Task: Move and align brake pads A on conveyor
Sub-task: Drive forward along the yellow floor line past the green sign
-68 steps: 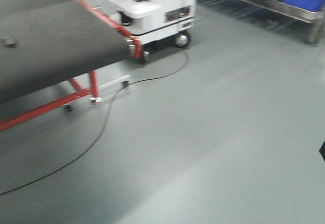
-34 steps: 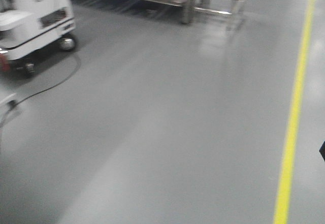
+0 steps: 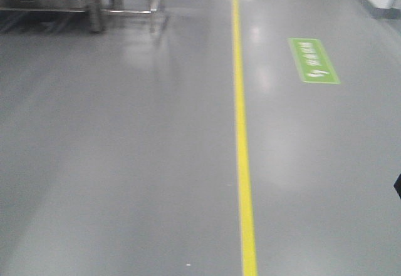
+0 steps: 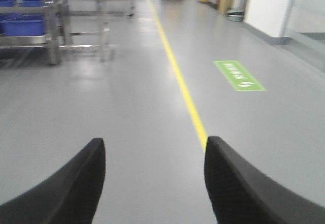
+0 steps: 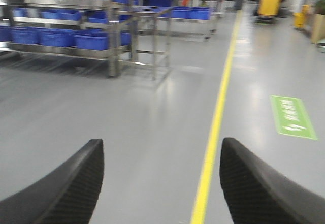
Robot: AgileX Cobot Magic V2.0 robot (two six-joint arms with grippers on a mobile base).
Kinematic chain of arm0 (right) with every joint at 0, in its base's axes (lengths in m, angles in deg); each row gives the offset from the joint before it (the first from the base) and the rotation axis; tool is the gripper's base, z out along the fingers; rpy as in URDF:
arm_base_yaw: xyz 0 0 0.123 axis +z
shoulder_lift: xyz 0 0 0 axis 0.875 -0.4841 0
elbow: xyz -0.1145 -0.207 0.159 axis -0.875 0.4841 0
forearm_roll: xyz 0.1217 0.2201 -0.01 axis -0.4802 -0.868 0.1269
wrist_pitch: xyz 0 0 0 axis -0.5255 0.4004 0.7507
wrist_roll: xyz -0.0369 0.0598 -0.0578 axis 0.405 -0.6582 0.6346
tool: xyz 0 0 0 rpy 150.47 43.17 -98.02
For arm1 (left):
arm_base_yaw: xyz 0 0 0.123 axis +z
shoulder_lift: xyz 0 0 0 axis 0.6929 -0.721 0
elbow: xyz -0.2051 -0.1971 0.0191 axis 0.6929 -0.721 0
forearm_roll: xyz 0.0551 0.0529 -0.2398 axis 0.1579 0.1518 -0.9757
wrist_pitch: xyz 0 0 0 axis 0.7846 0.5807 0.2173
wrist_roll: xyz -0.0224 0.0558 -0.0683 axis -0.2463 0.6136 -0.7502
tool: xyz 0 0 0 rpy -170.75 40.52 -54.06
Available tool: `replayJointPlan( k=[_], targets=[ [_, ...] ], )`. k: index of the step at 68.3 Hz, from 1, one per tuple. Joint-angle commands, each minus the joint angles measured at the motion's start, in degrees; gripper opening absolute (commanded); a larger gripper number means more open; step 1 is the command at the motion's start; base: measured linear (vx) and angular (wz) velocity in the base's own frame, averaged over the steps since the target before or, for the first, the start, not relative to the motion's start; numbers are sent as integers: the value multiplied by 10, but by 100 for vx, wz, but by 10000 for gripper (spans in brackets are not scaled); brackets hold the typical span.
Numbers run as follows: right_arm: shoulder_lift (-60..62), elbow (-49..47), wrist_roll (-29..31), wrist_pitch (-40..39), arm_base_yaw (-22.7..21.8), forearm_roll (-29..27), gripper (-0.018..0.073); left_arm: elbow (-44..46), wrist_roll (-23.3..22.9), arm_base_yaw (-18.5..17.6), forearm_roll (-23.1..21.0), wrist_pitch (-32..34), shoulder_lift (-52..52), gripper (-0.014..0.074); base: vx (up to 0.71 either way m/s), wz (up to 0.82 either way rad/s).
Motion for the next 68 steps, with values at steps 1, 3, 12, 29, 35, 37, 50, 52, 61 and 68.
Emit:
replayJointPlan(
  k=[1,3,12,29,35,37,50,52,61,68],
  targets=[
    [-5,-17,3,-42,0,5,471,16,0,0,-4,40,-8,407,-6,-84],
    [-5,-17,3,-42,0,5,471,16,0,0,-4,40,-8,407,-6,-83],
    [-5,-17,3,-42,0,5,471,16,0,0,-4,40,-8,407,-4,-72],
    [-5,-17,3,-42,-1,5,471,16,0,0,-4,40,-8,407,2,-38],
    [-5,-17,3,-42,-1,5,471,16,0,0,-4,40,-8,407,9,-10],
    [-5,-17,3,-42,-1,5,471,16,0,0,-4,40,-8,407,11,-7],
    [-5,-17,3,-42,-1,5,471,16,0,0,-4,40,-8,407,14,-11],
    [-5,-17,3,-42,-1,5,471,16,0,0,-4,40,-8,407,20,-12],
    [-5,-17,3,-42,-1,5,471,16,0,0,-4,40,-8,407,24,-8],
    [-5,-17,3,-42,-1,5,471,16,0,0,-4,40,-8,407,31,1]
  ],
)
